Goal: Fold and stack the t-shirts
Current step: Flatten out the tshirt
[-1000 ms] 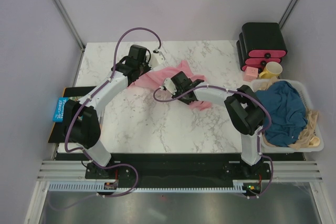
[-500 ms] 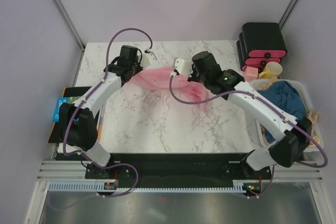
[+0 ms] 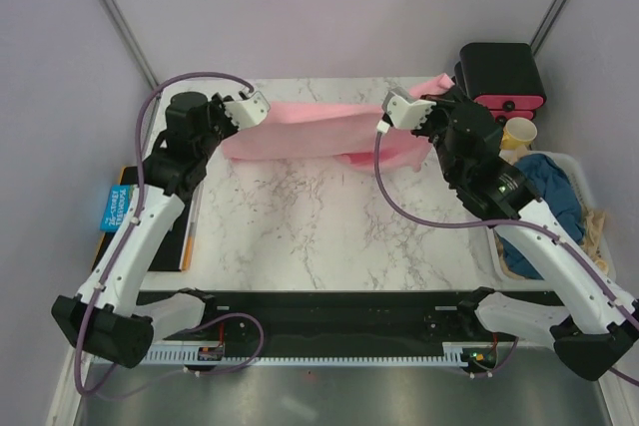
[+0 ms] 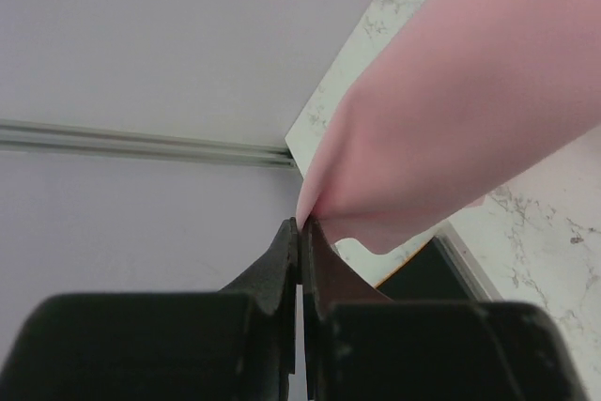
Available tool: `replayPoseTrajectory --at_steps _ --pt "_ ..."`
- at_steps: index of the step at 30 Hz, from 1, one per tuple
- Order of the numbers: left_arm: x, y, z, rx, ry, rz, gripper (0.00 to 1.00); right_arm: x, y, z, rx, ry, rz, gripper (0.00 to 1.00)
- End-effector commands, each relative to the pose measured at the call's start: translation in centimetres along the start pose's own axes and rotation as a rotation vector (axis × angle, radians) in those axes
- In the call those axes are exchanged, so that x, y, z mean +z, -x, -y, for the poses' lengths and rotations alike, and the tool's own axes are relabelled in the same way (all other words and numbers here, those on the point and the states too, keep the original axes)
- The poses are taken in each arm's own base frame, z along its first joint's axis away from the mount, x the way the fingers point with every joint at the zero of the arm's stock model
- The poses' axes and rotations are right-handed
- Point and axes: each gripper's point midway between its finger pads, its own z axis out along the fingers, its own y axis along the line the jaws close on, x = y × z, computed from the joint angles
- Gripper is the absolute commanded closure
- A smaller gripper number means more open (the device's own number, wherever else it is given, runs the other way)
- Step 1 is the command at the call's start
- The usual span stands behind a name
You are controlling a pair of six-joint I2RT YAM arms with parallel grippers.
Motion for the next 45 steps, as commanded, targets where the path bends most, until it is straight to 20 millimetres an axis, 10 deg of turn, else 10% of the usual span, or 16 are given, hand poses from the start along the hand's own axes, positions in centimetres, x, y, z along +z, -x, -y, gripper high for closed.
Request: replayPoseTrajectory --at_steps 1,9,20,30,36,43,45 --pt "-3.2 1.8 -2.0 0.073 0.049 0.113 0.98 -2.1 0.1 7.3 0.028 -0.274 0.040 1.00" --pt "-7.6 4.5 -1.3 0.161 0.026 0.332 0.98 -3.3 1.0 10.8 0.097 -0.360 0.099 1.00" --pt "-1.8 0.0 15.4 0.254 -0.569 0.319 0.98 2.5 2.1 -3.2 0.050 0.008 0.141 1.00" --pt "4.0 -9.2 23.8 0.322 -0.831 -0.046 0.98 6.3 2.1 -12.1 0.023 0.211 0.109 1.00" --pt "6.3 -10.5 24.9 0.278 -0.848 -0.147 0.98 6.9 2.1 -13.2 0.018 0.235 0.097 1.00" --pt "7.9 -8.8 22.6 0.198 -0.722 -0.131 0.46 7.0 1.8 -13.8 0.039 0.250 0.080 1.00" --pt "7.8 -7.7 21.2 0.177 -0.668 -0.103 0.45 6.9 1.8 -14.0 0.040 0.253 0.078 1.00"
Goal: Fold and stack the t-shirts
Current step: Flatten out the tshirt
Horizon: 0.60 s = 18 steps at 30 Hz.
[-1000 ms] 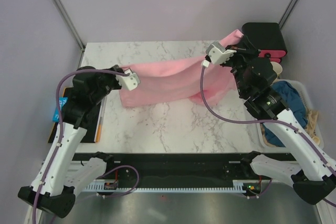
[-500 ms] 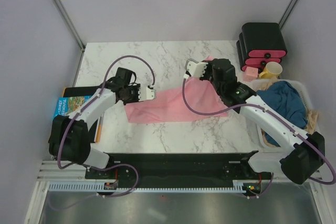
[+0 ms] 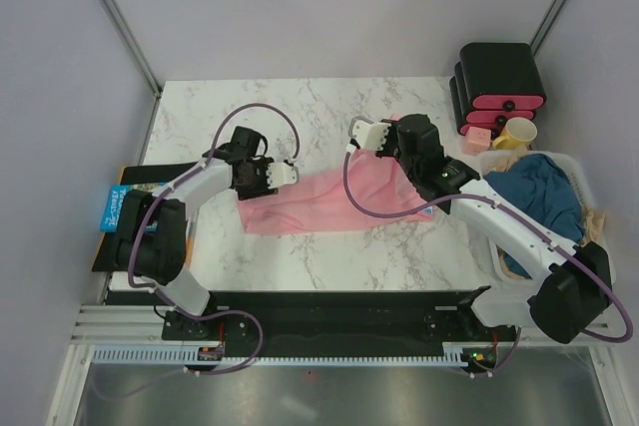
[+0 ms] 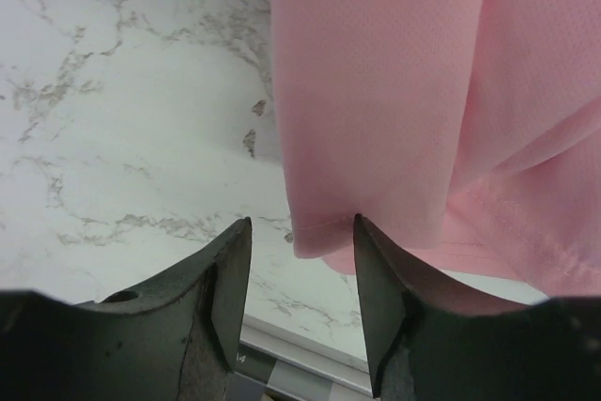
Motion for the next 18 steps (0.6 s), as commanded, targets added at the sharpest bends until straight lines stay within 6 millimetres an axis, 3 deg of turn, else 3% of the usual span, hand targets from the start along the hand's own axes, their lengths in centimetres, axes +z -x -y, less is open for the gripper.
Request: replayPoseTrajectory --at_steps 1,3,4,7,11,14,18 --pt "-3.6 2.1 -4.1 -0.047 0.184 0.076 0.45 0.0 0.2 0.5 0.038 -0.019 0.008 1.00" --pt "-5.1 3.0 -4.1 -0.045 0.205 0.129 0.49 0.0 0.2 0.5 0.041 -0.019 0.008 1.00" --pt "-5.5 3.3 -3.9 -0.038 0.203 0.148 0.58 0.0 0.1 0.4 0.042 -0.020 0.005 1.00" --pt "-6.2 3.9 -1.8 0.012 0.168 0.200 0.70 0.1 0.1 0.2 0.039 -0.015 0.002 1.00" --pt "-4.4 2.9 2.5 0.087 0.070 0.185 0.70 0.4 0.2 0.2 0.045 -0.014 0.000 1.00" --pt "-3.3 2.1 4.0 0.089 0.027 0.163 0.68 0.6 0.3 0.2 0.050 -0.010 -0.002 1.00" --pt "-2.4 1.7 4.4 0.077 0.002 0.144 0.68 0.8 0.3 0.1 0.051 -0.007 -0.002 1.00"
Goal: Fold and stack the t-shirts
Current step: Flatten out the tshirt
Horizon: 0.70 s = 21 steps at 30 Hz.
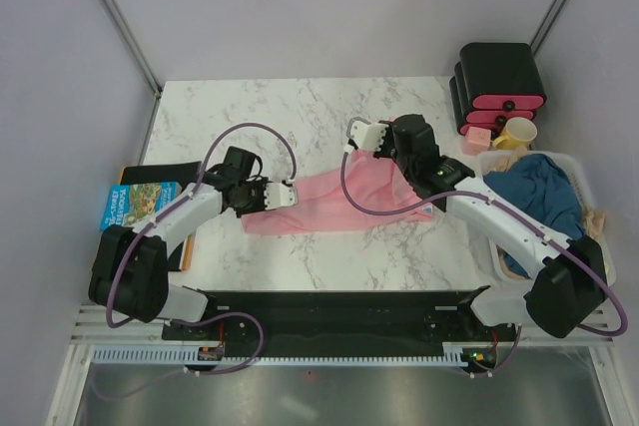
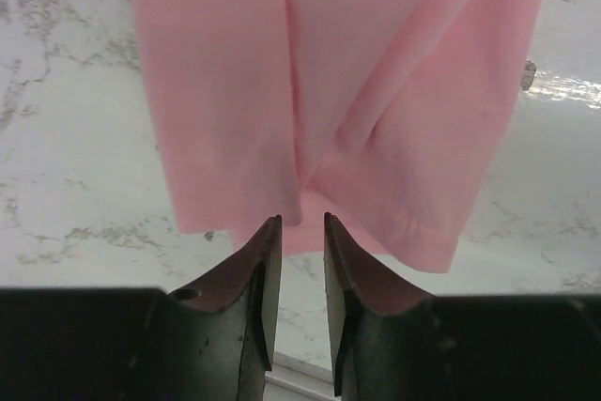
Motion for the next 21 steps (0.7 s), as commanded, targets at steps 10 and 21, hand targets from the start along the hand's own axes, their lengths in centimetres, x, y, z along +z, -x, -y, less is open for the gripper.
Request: replayPoseTrajectory --at_steps 10,21 --pt "2.4 -0.7 0.2 0.016 -0.032 -0.020 0.67 -0.1 0.6 1.6 0.054 -0.043 0.010 1.00" --pt "3.6 -1.1 -0.7 0.013 -0.011 -0.039 0.85 -0.2 0.4 1.4 0.061 -0.040 0.006 1.00"
